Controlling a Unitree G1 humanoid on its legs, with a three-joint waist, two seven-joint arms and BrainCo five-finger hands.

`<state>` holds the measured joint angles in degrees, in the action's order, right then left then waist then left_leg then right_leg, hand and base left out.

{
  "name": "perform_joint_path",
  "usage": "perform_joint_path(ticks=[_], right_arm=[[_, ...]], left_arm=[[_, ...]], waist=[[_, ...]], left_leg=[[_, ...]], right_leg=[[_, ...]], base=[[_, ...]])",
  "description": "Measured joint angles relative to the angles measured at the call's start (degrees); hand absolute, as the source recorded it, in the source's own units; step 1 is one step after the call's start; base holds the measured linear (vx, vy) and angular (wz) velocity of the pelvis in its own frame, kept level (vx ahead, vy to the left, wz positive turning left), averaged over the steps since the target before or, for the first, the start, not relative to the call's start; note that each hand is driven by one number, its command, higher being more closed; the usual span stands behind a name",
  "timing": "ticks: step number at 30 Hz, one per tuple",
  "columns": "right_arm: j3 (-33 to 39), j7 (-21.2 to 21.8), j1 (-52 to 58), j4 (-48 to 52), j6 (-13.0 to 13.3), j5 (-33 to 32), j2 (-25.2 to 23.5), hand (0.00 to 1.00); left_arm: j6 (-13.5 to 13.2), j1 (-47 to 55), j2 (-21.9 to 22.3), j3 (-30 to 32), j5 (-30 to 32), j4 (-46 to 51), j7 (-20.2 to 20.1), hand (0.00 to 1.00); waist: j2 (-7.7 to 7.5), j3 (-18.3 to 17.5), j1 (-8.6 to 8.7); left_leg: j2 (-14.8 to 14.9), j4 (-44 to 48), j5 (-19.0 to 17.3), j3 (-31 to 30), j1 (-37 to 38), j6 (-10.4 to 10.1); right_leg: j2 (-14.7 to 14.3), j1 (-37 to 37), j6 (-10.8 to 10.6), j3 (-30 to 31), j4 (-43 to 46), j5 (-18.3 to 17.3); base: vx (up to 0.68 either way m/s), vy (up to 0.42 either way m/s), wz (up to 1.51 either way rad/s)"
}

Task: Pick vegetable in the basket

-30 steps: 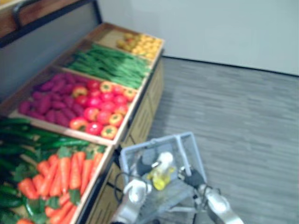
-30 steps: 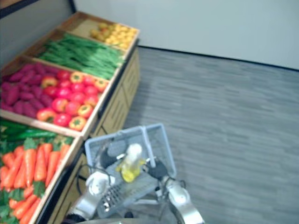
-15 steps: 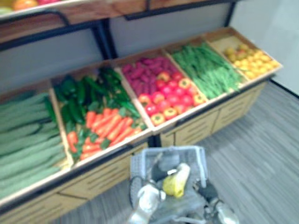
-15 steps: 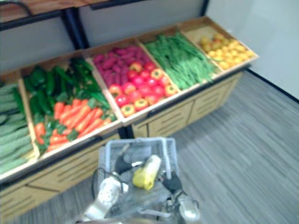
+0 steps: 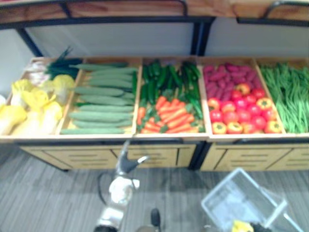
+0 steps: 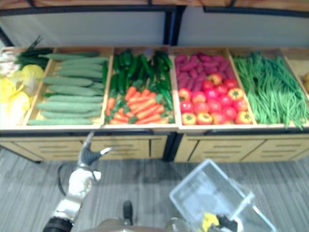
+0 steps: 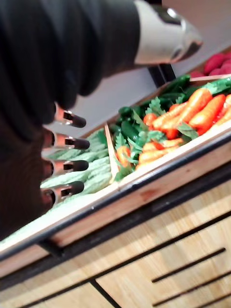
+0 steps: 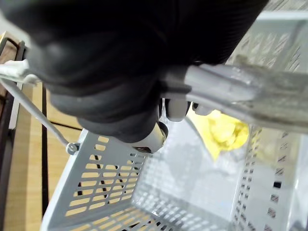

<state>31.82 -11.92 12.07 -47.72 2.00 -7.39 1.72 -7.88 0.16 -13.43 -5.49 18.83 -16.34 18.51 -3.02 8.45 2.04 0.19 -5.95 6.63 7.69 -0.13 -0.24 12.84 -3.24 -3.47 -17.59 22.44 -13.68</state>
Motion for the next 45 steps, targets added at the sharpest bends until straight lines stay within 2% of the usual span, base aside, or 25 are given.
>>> perform_joint_path(ticks=[2,3,5,6,7,8,11,15,16,20,23,26,29,30,33,37,42,43,45], right_arm=[[0.7,-0.6,-0.1,-2.0,-0.4,0.2,-0.2,1.00],[0.9,-0.9,-0.2,-2.7,-0.3,0.2,-0.1,1.00],[1.0,-1.2,0.0,-3.3,-0.3,0.7,0.2,1.00],[1.3,-1.3,-0.4,-4.5,-0.3,0.7,1.1,1.00],[1.4,-1.3,-0.6,-4.9,-0.3,0.7,1.4,1.00],[1.5,-1.3,-1.0,-5.1,-0.4,0.6,2.0,1.00],[2.2,-1.4,-0.6,-5.2,-0.9,0.6,2.3,1.00],[2.2,-1.7,-0.8,-5.1,-1.2,0.6,2.3,1.00],[2.1,-1.7,-1.0,-4.9,-1.2,0.7,2.3,1.00],[1.7,-1.9,-3.7,-4.3,-1.1,1.9,2.3,1.00],[1.4,-1.9,-5.2,-3.6,-0.5,2.9,2.3,1.00],[1.2,-1.9,-6.2,-2.5,-0.5,2.9,2.3,1.00],[-0.9,-2.6,-8.6,-1.5,-0.2,2.9,2.4,1.00],[-1.1,-2.7,-9.7,-0.3,-0.2,2.9,2.3,1.00],[-1.5,-3.0,-11.1,2.1,0.2,2.3,2.5,1.00],[-3.0,-4.0,-11.4,3.3,1.3,1.7,2.5,1.00],[-5.1,-4.3,-12.4,6.8,1.5,0.1,2.5,1.00],[-5.8,-4.4,-12.5,7.9,1.7,-0.1,2.5,1.00],[-6.9,-4.7,-12.5,10.1,1.8,-0.1,2.5,1.00]], left_arm=[[0.8,-1.0,-1.9,1.6,0.0,1.8,0.1,0.00],[0.9,-1.2,-2.7,2.7,0.0,2.9,0.5,0.00],[1.1,-2.8,-3.9,3.7,0.1,3.1,1.3,0.00],[1.1,-4.9,-4.7,3.7,0.6,3.1,1.4,0.00],[1.2,-5.3,-4.7,3.8,0.9,3.1,1.4,0.00],[1.3,-6.4,-4.8,3.8,2.5,3.1,1.4,0.00],[1.6,-8.5,-4.9,3.9,4.6,3.1,1.5,0.00],[1.7,-13.6,-6.9,3.9,6.8,1.4,2.0,0.00],[1.8,-14.9,-8.0,3.9,7.1,0.2,2.5,0.00],[2.9,-19.3,-11.5,3.9,8.1,-3.3,3.7,0.00],[4.3,-22.3,-12.0,3.9,9.6,-5.1,3.8,0.00],[4.9,-26.1,-12.3,3.8,9.9,-7.6,4.2,0.00],[6.1,-33.1,-15.1,3.7,10.0,-13.6,6.0,0.00],[6.4,-35.6,-16.1,3.5,10.0,-15.9,6.1,0.00],[7.3,-39.7,-17.4,2.0,10.0,-20.3,6.1,0.00],[7.4,-41.2,-18.4,0.8,10.1,-21.6,6.1,0.00],[7.6,-45.1,-19.3,-1.4,10.8,-25.6,5.8,0.00],[7.7,-46.3,-19.6,-2.5,11.2,-26.6,5.6,1.00],[7.8,-47.9,-20.1,-3.4,11.3,-27.4,5.4,1.00]], waist=[[-0.17,0.2,0.70],[0.08,0.4,1.10],[-0.29,0.2,1.10],[-0.53,0.2,1.03],[-0.15,0.5,1.10],[1.05,1.1,1.96],[2.12,1.0,2.73],[2.53,1.3,3.04],[2.70,1.5,3.82],[2.28,3.3,4.16],[2.19,3.6,4.16],[2.19,5.1,4.08],[2.08,7.4,4.15],[2.15,9.6,4.17],[2.65,11.7,4.53],[3.04,13.8,5.16],[3.46,16.7,5.15],[3.52,17.3,5.11],[3.62,17.6,5.14]], left_leg=[[0.6,0.0,-0.1,0.6,0.9,0.0],[1.5,0.0,-0.1,1.5,1.0,0.0],[2.1,0.0,0.0,3.5,0.8,-0.1],[2.7,0.0,0.5,5.7,0.3,-0.7],[2.9,0.0,0.6,6.0,0.3,-0.7],[3.6,0.0,0.9,7.1,0.3,-0.9],[5.4,0.0,1.1,10.2,1.0,-1.7],[6.6,0.0,0.5,12.3,0.9,-2.7],[6.7,0.0,0.4,12.4,0.8,-2.9],[6.9,0.0,0.6,14.6,-1.9,-2.8],[6.6,0.4,1.2,16.2,-4.6,-2.2],[7.0,0.4,1.7,16.8,-4.7,-1.9],[7.6,0.4,2.7,16.9,-6.9,-2.6],[7.9,0.4,3.0,16.9,-7.0,-2.7],[8.0,0.4,4.1,17.0,-9.8,-2.7],[8.2,0.4,4.1,17.3,-11.4,-2.7],[8.1,0.4,4.3,19.4,-13.7,-2.4],[8.1,0.4,4.6,19.9,-14.4,-2.1],[8.1,0.4,4.7,20.2,-15.8,-2.0]], right_leg=[[-0.6,2.4,-0.1,4.3,4.9,0.6],[-1.9,2.9,-0.2,6.6,3.7,0.6],[-3.2,1.0,-0.2,8.0,-2.1,0.3],[-3.8,-0.4,-0.8,8.4,-8.1,0.0],[-3.9,-0.4,-1.4,8.6,-8.9,0.3],[-4.8,-0.4,-1.5,9.2,-10.2,1.0],[-6.3,-0.1,-1.5,11.7,-11.7,2.0],[-7.2,0.0,-1.5,13.6,-14.4,3.5],[-7.3,0.0,-1.6,13.6,-14.9,3.7],[-7.7,3.3,-1.4,15.6,-15.3,5.0],[-7.8,6.3,-1.6,17.3,-15.3,5.4],[-8.0,7.3,-1.5,17.4,-13.7,5.5],[-8.6,9.9,-0.8,17.8,-13.0,5.9],[-8.8,10.1,-0.8,17.9,-13.0,5.9],[-9.0,13.2,-0.6,18.1,-12.4,6.1],[-9.1,15.3,-0.3,18.3,-12.0,6.5],[-9.0,19.5,-0.8,20.2,-10.2,7.2],[-9.0,20.4,-0.9,20.6,-10.1,7.5],[-9.0,22.3,-1.1,20.8,-9.5,7.8]], base=[[-0.02,-0.017,-0.12],[-0.05,-0.059,-0.32],[-0.06,-0.102,-0.50],[-0.05,-0.108,-0.54],[-0.08,-0.066,-0.55],[-0.07,-0.032,-0.27],[-0.02,-0.054,-0.48],[0.07,-0.021,-0.35],[0.11,-0.014,-0.10],[0.09,-0.003,-0.22],[0.13,-0.001,-0.20],[0.07,-0.015,0.00],[0.02,-0.023,-0.06],[-0.01,-0.033,-0.04],[-0.06,-0.027,-0.03],[-0.04,0.000,-0.06],[-0.06,0.019,-0.17],[-0.07,0.007,-0.12],[-0.08,0.003,-0.08]])
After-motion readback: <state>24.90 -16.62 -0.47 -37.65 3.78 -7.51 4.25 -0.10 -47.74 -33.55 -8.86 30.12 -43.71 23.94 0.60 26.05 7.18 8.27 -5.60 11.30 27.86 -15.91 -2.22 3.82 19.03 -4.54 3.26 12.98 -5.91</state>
